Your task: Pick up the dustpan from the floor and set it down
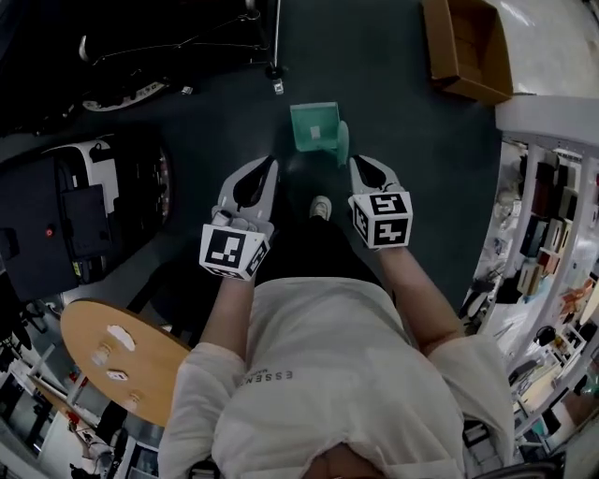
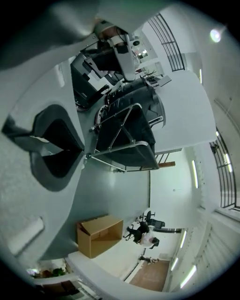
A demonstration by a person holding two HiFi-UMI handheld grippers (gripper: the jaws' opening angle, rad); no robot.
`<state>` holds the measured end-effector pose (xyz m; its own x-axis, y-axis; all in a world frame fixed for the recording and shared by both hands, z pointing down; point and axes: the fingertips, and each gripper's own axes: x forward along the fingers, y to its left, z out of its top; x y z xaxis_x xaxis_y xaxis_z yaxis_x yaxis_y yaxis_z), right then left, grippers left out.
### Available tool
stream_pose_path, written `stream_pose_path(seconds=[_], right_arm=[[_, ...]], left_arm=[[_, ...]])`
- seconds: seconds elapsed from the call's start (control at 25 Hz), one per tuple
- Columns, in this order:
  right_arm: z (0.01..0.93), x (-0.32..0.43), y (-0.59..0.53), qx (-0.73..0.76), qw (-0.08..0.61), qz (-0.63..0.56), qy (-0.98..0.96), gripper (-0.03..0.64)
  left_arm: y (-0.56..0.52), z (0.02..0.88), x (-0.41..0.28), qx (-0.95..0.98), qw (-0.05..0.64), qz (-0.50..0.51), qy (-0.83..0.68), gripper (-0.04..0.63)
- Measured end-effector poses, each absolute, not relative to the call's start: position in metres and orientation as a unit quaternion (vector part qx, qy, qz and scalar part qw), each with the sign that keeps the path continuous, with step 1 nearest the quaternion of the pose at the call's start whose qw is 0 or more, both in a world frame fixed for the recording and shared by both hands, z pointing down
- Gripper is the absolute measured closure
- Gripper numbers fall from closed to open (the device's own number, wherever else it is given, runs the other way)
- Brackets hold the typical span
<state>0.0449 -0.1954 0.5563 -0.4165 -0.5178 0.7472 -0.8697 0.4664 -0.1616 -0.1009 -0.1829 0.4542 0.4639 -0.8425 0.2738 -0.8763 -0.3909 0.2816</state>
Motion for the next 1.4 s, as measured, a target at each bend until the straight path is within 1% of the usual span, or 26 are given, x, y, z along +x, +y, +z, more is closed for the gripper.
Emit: stream_pose_path(seconds=[0.08, 0.12, 0.16, 0.24, 0.32, 0.36, 0.52, 0.64, 0.84, 0.96, 1.0, 1.04, 1.08, 1.16, 1.24, 1.4], right_arm=[[0.578, 0.044, -0.198, 0.436, 0.337, 0.299, -0.779, 0.626], [0.590, 0.041, -0.201, 0.433, 0.345, 0.309, -0.773, 0.590], [0.602, 0.038, -0.204, 0.430, 0.352, 0.319, -0.768, 0.509], [0.625, 0.033, -0.215, 0.432, 0.365, 0.325, -0.758, 0.471], [0.645, 0.034, -0.228, 0.444, 0.380, 0.314, -0.748, 0.396], [0.655, 0.035, -0.233, 0.450, 0.388, 0.309, -0.743, 0.374], [0.690, 0.036, -0.251, 0.468, 0.390, 0.339, -0.717, 0.348], [0.713, 0.033, -0.258, 0.469, 0.389, 0.368, -0.702, 0.348], [0.745, 0.032, -0.249, 0.448, 0.382, 0.457, -0.667, 0.348], [0.759, 0.030, -0.245, 0.440, 0.372, 0.501, -0.645, 0.362], [0.760, 0.029, -0.245, 0.438, 0.370, 0.508, -0.643, 0.417], [0.760, 0.028, -0.245, 0.437, 0.374, 0.506, -0.643, 0.431], [0.759, 0.028, -0.245, 0.438, 0.384, 0.496, -0.645, 0.470], [0.756, 0.031, -0.246, 0.447, 0.405, 0.466, -0.647, 0.585], [0.748, 0.036, -0.249, 0.463, 0.409, 0.447, -0.647, 0.612], [0.722, 0.043, -0.250, 0.471, 0.396, 0.431, -0.661, 0.621]], left_arm=[[-0.191, 0.474, -0.098, 0.843, 0.197, 0.067, -0.496, 0.578], [-0.195, 0.484, -0.099, 0.846, 0.200, 0.075, -0.488, 0.578], [-0.201, 0.493, -0.101, 0.848, 0.204, 0.079, -0.483, 0.578], [-0.212, 0.510, -0.106, 0.848, 0.215, 0.081, -0.478, 0.578], [-0.219, 0.523, -0.108, 0.847, 0.224, 0.082, -0.476, 0.578], [-0.220, 0.530, -0.108, 0.846, 0.229, 0.084, -0.474, 0.578], [-0.227, 0.556, -0.108, 0.844, 0.249, 0.091, -0.466, 0.578], [-0.232, 0.564, -0.106, 0.844, 0.256, 0.090, -0.463, 0.578], [-0.235, 0.575, -0.100, 0.846, 0.264, 0.099, -0.453, 0.578], [-0.240, 0.579, -0.103, 0.843, 0.262, 0.101, -0.459, 0.578], [-0.240, 0.580, -0.103, 0.843, 0.262, 0.099, -0.459, 0.578], [-0.239, 0.580, -0.104, 0.843, 0.263, 0.098, -0.459, 0.578], [-0.237, 0.580, -0.105, 0.842, 0.265, 0.098, -0.459, 0.578], [-0.234, 0.580, -0.107, 0.841, 0.267, 0.099, -0.461, 0.578], [-0.231, 0.578, -0.110, 0.840, 0.265, 0.102, -0.462, 0.578], [-0.229, 0.565, -0.112, 0.840, 0.254, 0.107, -0.468, 0.578]])
